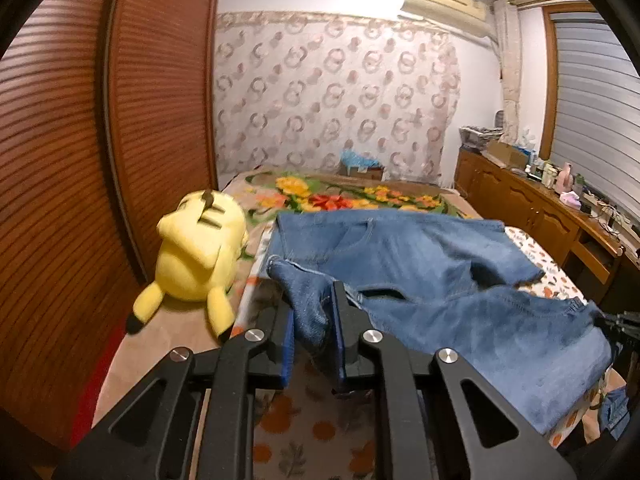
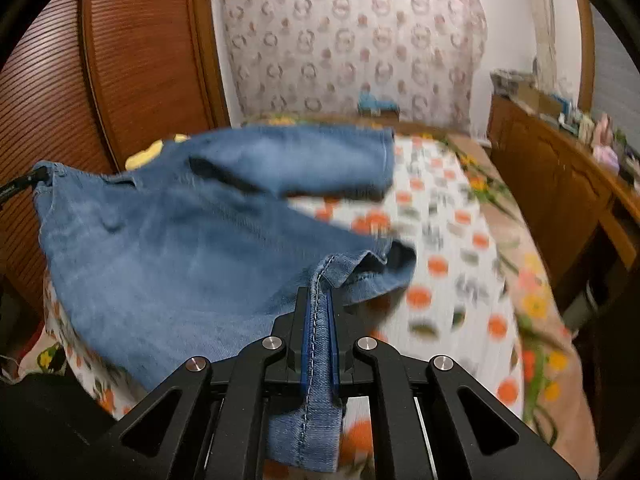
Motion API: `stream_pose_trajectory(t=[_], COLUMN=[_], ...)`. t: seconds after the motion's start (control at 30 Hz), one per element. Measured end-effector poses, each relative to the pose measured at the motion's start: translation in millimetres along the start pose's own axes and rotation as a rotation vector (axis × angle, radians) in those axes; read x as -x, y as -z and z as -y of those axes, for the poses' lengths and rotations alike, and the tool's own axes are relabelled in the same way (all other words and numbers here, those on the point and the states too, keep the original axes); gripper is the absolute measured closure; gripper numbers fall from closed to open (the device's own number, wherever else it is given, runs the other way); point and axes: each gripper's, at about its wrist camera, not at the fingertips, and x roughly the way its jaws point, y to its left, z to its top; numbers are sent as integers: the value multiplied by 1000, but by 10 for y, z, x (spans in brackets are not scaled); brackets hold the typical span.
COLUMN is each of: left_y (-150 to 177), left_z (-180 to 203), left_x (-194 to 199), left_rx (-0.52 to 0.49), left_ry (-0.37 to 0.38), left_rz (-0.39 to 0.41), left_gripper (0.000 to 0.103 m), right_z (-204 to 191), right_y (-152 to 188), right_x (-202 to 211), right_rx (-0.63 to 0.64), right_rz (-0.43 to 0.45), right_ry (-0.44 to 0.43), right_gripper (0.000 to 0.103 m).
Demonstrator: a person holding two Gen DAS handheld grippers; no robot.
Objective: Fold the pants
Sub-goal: 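Close the right gripper on the leg hem while the left gripper pinches the waistband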
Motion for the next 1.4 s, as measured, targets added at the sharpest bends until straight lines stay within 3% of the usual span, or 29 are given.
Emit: stream_pose_trajectory(t=[0.2,0.37,0.6,0.9,1.1,1.27,1.4], left_y=[-193,-313,-363,-354,-348,-354,-348], left_z=[92,133,187,295,325,356,368], left_x=[-219,-431,-729,-980,-1035,-1057,-1053], left_rx=[-23,-37,-48,-74,-77,-82,-82], left_ry=[11,11,13,14,20,20,19], left_rz=[12,3,-34,-79,-92,-93,-93], left_gripper=[89,89,89,89,89,89,89], right_z=[-9,-7,-40,-8,62,98,175], right_y=[-378,-612,-732,-826,-923,-904,-795], right_x=[-106,-413,-1121,-1556,-1442,-1193,-1019], right_rx=[46,65,96,95,51,16,-6], right_rz=[71,78,-13,-88,-74,-27,-11], right_ry=[1,-6,-14,-43,-55,-71,-63], right_gripper=[96,96,96,96,72,69,61])
